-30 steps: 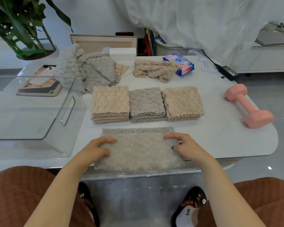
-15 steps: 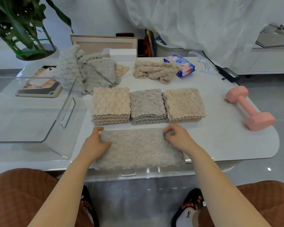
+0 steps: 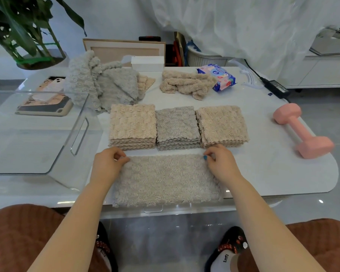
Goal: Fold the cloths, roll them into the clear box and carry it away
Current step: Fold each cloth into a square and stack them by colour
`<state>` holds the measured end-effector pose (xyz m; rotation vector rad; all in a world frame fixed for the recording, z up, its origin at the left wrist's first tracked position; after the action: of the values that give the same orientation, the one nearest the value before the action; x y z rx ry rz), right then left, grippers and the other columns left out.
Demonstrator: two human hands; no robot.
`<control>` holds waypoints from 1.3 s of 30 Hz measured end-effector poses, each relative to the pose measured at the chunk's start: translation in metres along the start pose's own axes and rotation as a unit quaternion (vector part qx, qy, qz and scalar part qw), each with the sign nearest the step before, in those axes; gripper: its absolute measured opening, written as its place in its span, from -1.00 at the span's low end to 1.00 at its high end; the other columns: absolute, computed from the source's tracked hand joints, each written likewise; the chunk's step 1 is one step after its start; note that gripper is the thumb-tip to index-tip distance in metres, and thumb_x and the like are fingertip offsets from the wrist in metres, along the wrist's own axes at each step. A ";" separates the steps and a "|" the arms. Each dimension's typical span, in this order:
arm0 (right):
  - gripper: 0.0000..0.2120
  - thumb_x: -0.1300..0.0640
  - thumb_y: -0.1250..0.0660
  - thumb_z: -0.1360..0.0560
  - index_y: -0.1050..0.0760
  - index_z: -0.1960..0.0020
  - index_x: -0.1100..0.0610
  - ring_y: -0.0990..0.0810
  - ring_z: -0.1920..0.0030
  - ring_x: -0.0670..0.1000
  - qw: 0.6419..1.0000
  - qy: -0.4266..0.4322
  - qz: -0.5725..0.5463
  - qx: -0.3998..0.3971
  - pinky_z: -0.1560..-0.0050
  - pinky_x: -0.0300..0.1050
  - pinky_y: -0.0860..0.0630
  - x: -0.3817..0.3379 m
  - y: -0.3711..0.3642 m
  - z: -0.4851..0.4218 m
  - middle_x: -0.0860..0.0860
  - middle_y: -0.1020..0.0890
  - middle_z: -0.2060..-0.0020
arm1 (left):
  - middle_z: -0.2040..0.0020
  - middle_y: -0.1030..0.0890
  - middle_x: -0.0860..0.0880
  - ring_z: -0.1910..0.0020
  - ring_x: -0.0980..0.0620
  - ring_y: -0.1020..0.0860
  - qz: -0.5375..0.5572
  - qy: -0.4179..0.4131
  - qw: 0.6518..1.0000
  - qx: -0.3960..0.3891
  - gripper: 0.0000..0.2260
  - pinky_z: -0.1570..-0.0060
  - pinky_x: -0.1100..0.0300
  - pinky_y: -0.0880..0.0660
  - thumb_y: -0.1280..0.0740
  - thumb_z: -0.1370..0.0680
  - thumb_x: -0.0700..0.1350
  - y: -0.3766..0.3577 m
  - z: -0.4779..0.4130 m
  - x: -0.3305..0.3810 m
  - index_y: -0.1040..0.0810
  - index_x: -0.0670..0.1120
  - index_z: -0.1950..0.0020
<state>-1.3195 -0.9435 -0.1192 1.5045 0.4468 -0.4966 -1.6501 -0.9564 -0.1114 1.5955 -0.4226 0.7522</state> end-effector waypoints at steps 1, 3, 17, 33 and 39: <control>-0.86 0.31 -0.26 -0.51 -0.59 0.02 0.22 -0.48 0.06 0.05 1.000 0.002 -0.014 -0.001 0.05 -0.16 -0.36 0.001 0.001 0.000 0.07 -0.51 0.01 | 0.25 -0.61 -0.03 0.27 0.13 -0.51 0.010 -0.004 1.000 0.006 -0.94 0.26 0.37 -0.36 -0.46 -0.44 -0.19 0.003 -0.001 0.001 -0.62 -0.13 0.21; -0.87 0.33 -0.28 -0.50 -0.59 0.05 0.24 -0.49 0.06 0.05 1.000 0.001 -0.013 -0.012 0.08 -0.22 -0.31 0.003 -0.001 -0.001 0.08 -0.54 0.06 | 0.24 -0.61 -0.03 0.27 0.16 -0.49 0.014 -0.001 1.000 -0.001 -0.95 0.22 0.33 -0.37 -0.45 -0.45 -0.22 0.003 -0.003 0.001 -0.64 -0.15 0.22; -0.77 0.26 -0.25 -0.53 -0.53 -0.17 0.13 -0.46 0.12 0.00 0.995 0.020 0.026 -0.090 0.08 -0.16 -0.41 0.004 -0.014 0.003 0.02 -0.47 0.09 | 0.22 -0.56 -0.02 0.27 0.04 -0.49 0.012 -0.032 0.999 -0.015 -0.90 0.26 0.27 -0.40 -0.42 -0.49 -0.16 -0.013 0.005 -0.005 -0.58 -0.06 0.02; -0.86 0.34 -0.38 -0.47 -0.60 0.07 0.12 -0.43 0.44 -0.12 0.968 0.008 -0.222 -0.115 0.43 -0.28 -0.35 -0.007 0.080 0.035 -0.02 -0.56 0.40 | 0.24 -0.55 0.06 0.26 0.30 -0.47 0.072 -0.128 0.989 -0.007 -0.86 0.31 0.50 -0.35 -0.35 -0.54 -0.19 0.039 0.017 0.062 -0.51 -0.01 0.20; -0.81 0.33 -0.30 -0.50 -0.61 0.07 0.08 -0.47 0.25 -0.14 0.997 0.057 -0.029 -0.032 0.23 -0.34 -0.34 -0.020 0.107 0.030 -0.03 -0.58 0.17 | 0.18 -0.57 0.11 0.23 0.19 -0.49 0.071 -0.191 0.979 -0.009 -0.89 0.21 0.51 -0.34 -0.36 -0.52 -0.21 0.038 0.020 0.086 -0.63 -0.05 0.01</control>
<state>-1.2762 -0.9726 -0.0188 1.4654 0.5911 -0.4388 -1.6086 -0.9698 -0.0262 1.7092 -0.8272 0.5434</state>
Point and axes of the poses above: each hand's wrist, its own z-axis away from the middle knuckle, its own y-axis out of the back of the hand, x = y × z, the point moved 7 cm from there along -z, towards the middle knuckle
